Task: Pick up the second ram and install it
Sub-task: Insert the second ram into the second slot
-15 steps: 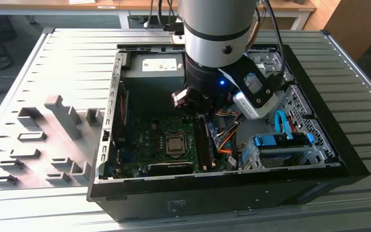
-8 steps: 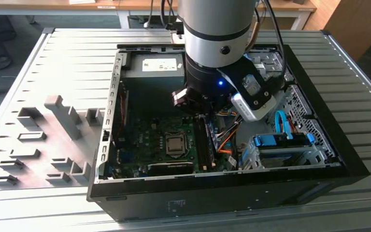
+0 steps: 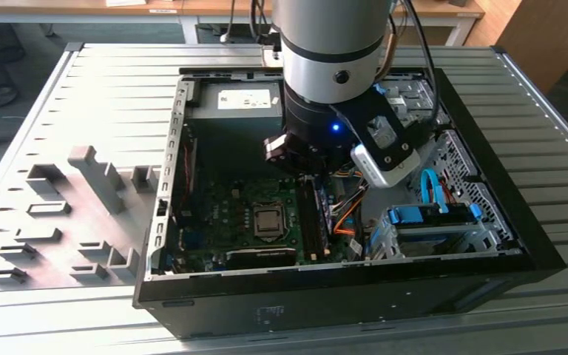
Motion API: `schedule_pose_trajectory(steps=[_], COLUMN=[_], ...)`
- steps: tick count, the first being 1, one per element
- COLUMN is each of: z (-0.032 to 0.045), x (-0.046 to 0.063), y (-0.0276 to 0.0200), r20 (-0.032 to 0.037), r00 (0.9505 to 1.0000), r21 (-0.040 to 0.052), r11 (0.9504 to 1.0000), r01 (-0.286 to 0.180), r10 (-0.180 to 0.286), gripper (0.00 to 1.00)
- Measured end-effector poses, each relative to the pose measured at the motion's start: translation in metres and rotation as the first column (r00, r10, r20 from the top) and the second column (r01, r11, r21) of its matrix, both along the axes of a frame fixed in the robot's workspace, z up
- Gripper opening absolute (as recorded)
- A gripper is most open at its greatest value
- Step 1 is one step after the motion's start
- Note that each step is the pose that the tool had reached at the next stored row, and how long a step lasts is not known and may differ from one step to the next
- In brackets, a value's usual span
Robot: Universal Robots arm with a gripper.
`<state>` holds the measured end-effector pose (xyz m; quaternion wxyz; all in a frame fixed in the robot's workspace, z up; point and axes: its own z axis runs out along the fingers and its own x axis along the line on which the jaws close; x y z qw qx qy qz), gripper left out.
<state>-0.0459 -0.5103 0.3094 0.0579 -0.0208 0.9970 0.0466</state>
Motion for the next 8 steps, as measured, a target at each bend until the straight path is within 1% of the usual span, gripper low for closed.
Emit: schedule_pose_trajectory(steps=[1,2,3,4,5,6,7,8], z=[-0.0001,-0.0001,-0.0002,-0.0002,-0.0003,-0.0004,-0.0004,-0.0004], x=[0.0000,0.0000,-0.0001,0.0000,0.0001,0.0002,0.0004,0.0005], y=[0.0000,0.0001,0.0001,0.0000,0.0000,0.0000,0.0000,0.0000], r20=[-0.0016,-0.0053,-0.0144,-0.0267,-0.0414,-0.0566,-0.0737,-0.0859], r00=[1.0000,1.0000,0.9999,0.9996,0.9991,0.9984,0.9972,0.9963], r21=[0.0000,0.0001,0.0001,-0.0001,-0.0002,-0.0004,-0.0007,-0.0009], r11=[1.0000,1.0000,1.0000,1.0000,1.0000,1.0000,1.0000,0.9999], r01=[0.002,0.004,0.006,0.007,0.008,0.009,0.009,0.010], r10=[-0.002,-0.004,-0.006,-0.007,-0.008,-0.009,-0.009,-0.010], gripper=[0.14,0.14,0.14,0.14,0.14,0.14,0.14,0.14])
